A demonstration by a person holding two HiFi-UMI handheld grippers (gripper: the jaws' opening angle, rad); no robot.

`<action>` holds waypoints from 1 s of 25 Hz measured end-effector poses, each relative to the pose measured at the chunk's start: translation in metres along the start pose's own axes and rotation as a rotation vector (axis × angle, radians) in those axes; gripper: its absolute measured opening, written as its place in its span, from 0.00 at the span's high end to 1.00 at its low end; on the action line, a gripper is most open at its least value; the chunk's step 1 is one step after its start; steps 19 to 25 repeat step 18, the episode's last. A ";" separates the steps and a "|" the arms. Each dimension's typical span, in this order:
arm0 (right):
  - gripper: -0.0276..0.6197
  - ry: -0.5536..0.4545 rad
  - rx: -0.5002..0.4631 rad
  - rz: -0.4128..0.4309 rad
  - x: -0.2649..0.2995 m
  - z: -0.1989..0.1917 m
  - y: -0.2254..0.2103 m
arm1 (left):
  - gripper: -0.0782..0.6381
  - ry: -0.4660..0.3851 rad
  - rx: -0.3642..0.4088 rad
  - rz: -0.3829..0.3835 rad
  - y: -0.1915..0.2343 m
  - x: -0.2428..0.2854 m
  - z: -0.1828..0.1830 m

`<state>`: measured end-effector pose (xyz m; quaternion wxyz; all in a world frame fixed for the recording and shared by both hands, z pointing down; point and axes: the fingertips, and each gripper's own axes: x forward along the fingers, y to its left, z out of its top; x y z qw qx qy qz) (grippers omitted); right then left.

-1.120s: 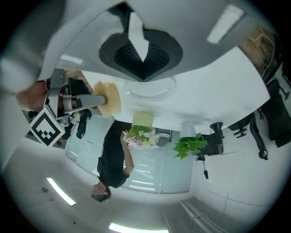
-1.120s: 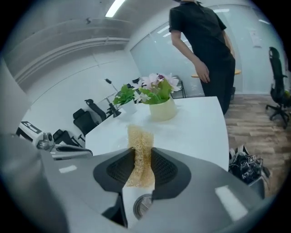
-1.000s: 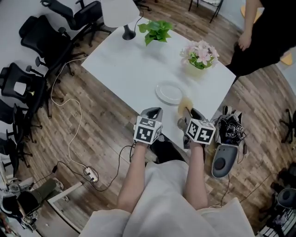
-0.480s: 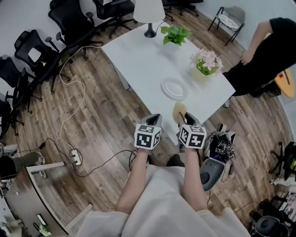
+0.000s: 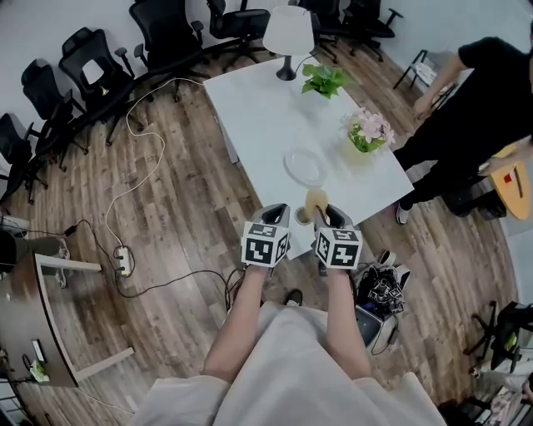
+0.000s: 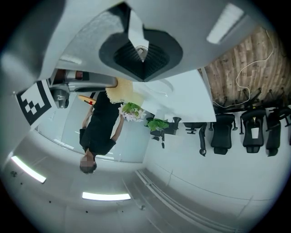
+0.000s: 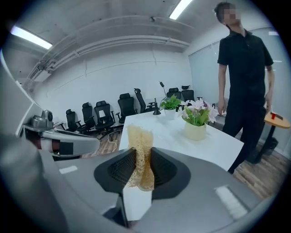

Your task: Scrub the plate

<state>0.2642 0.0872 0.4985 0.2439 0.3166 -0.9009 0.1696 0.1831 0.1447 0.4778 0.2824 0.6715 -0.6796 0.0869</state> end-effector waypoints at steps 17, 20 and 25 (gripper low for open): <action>0.77 -0.062 -0.029 0.035 -0.045 -0.009 -0.039 | 0.89 -0.082 0.003 0.060 -0.056 -0.009 -0.004; 0.77 -0.064 -0.030 0.034 -0.047 -0.009 -0.042 | 0.89 -0.083 0.006 0.058 -0.060 -0.008 -0.005; 0.77 -0.064 -0.030 0.034 -0.047 -0.009 -0.042 | 0.89 -0.083 0.006 0.058 -0.060 -0.008 -0.005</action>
